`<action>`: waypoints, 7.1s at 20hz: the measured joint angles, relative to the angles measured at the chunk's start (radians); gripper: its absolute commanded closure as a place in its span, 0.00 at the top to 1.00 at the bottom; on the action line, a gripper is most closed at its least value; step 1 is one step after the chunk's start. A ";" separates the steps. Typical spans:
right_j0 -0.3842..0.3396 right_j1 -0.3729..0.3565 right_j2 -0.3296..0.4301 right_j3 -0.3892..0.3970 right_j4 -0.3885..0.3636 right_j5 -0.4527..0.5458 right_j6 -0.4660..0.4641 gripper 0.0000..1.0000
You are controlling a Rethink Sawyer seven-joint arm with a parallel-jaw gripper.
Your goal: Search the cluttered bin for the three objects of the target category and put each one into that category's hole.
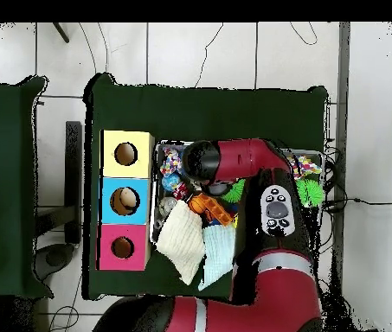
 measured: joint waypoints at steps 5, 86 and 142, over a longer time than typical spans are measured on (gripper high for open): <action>0.002 -0.020 -0.004 0.015 0.001 -0.046 0.000 0.00; -0.032 0.173 0.018 -0.063 0.053 0.097 0.000 1.00; 0.022 0.045 -0.051 -0.037 -0.002 0.122 0.000 0.00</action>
